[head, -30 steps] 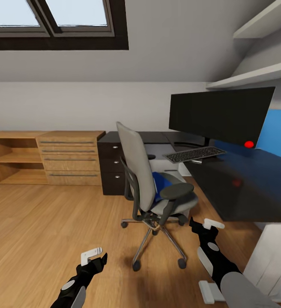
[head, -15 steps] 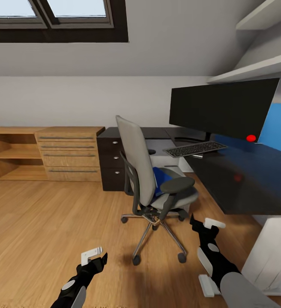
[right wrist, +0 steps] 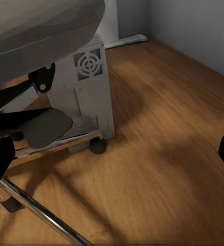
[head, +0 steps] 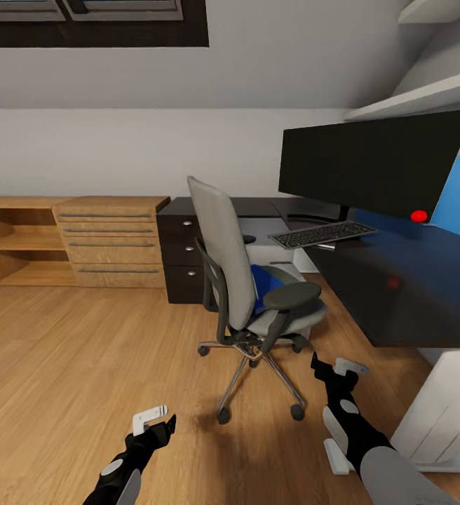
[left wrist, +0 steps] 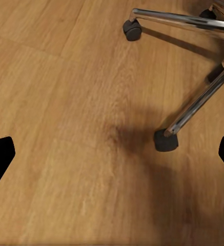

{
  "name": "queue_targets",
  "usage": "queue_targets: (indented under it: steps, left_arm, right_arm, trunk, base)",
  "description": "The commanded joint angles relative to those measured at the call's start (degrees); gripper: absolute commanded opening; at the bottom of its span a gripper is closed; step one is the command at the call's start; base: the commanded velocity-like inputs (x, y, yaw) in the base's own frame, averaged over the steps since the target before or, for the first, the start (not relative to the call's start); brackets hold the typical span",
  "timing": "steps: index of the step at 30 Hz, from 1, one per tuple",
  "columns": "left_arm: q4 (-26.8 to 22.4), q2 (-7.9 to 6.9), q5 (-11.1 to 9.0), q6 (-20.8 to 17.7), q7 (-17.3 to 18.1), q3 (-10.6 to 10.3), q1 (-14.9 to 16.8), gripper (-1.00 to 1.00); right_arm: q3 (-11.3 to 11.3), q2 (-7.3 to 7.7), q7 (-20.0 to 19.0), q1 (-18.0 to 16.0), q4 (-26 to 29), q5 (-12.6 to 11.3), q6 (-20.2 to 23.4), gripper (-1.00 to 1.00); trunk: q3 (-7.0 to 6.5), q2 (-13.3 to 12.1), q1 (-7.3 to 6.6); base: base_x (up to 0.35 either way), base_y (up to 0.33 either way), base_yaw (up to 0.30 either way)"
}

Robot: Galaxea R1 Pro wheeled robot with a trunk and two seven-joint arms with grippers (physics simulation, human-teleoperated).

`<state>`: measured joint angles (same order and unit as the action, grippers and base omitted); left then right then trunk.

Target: In the bedroom, organize the workspace by keeping the computer under the desk, ensuring the monitor is on the desk, placing the keyboard on the desk next to the monitor, placing the mouse on the desk next to the keyboard, moving the folder from the swivel chair onto the desk next to the mouse, stacking the notebook on top of the folder with the pen on top of the notebook, and positioning the swivel chair next to the desk.

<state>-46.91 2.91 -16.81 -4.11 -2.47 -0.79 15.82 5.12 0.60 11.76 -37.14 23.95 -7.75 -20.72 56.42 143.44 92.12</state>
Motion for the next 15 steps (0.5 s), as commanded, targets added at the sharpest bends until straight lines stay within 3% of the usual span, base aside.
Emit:
queue_targets:
  steps: [1,15]
  left_arm:
    - [-0.11,-0.01,-0.5,-0.29,-0.26,-0.09,0.01,1.0]
    - [-0.08,-0.09,-0.5,-0.28,-0.25,-0.09,0.01,1.0]
  right_arm:
    - [-0.11,0.01,-0.07,-0.03,-0.04,-0.6,-0.29,1.0]
    - [-0.11,0.01,0.12,-0.03,-0.04,-0.6,-0.34,1.0]
  trunk:
    - [0.06,0.02,-0.01]
    - [0.13,0.02,-0.01]
  base:
    - [0.0,0.0,0.0]
    - [0.0,0.0,0.015]
